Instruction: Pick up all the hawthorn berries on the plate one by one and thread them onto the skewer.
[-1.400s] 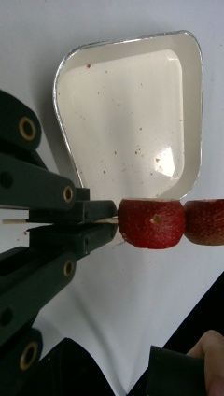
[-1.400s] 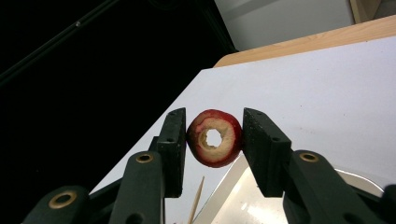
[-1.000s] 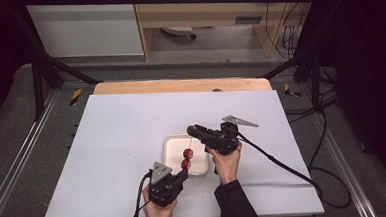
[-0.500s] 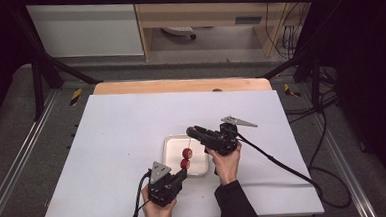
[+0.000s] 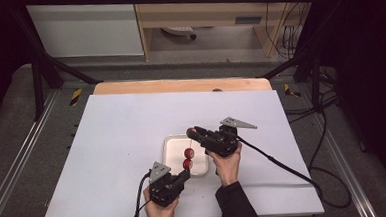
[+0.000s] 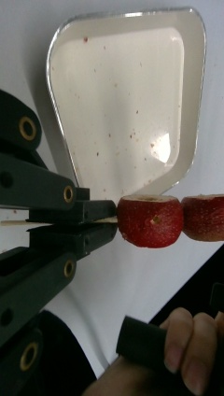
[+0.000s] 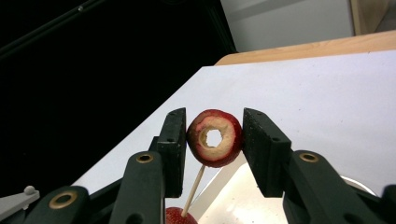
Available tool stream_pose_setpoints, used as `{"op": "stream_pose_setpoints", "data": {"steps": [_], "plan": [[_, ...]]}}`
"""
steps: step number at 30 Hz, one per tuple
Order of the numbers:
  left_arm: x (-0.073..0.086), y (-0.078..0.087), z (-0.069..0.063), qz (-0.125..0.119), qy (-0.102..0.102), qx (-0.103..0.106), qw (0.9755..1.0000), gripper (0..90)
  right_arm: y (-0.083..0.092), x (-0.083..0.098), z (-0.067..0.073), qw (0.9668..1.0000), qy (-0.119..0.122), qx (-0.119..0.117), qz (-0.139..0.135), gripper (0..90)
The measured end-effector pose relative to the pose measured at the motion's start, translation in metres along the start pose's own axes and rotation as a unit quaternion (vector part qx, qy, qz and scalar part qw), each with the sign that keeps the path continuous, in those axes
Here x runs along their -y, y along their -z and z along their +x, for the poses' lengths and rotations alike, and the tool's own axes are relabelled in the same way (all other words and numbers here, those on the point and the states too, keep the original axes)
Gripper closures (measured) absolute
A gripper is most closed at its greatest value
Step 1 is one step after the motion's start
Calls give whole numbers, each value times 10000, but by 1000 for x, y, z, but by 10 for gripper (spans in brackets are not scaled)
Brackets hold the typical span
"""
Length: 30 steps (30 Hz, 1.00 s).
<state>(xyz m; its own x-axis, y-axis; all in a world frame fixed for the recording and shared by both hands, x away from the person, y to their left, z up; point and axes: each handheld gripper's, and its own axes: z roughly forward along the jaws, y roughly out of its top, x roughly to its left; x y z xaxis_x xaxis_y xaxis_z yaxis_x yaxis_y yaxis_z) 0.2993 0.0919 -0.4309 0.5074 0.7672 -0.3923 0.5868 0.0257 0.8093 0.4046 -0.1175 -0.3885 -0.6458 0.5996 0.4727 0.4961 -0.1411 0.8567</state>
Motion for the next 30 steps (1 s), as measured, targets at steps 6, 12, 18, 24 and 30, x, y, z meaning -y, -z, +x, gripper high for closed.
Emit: {"op": "stream_pose_setpoints", "data": {"steps": [6,12,18,24,30], "plan": [[3,-4,-3,-101,307,118,9994,876,0,3,2,9999,116,34,-105,617],[5,-4,2,-131,389,43,9991,880,2,2,1,9999,-109,24,-85,617],[7,-6,-2,-184,385,96,9990,883,2,5,-1,9994,-299,31,-151,618],[7,-6,-2,-201,495,177,9984,882,-1,10,1,9993,-304,-23,-221,619],[6,-6,4,-198,742,341,9965,883,3,7,2,9996,-122,-58,-232,619]]}}
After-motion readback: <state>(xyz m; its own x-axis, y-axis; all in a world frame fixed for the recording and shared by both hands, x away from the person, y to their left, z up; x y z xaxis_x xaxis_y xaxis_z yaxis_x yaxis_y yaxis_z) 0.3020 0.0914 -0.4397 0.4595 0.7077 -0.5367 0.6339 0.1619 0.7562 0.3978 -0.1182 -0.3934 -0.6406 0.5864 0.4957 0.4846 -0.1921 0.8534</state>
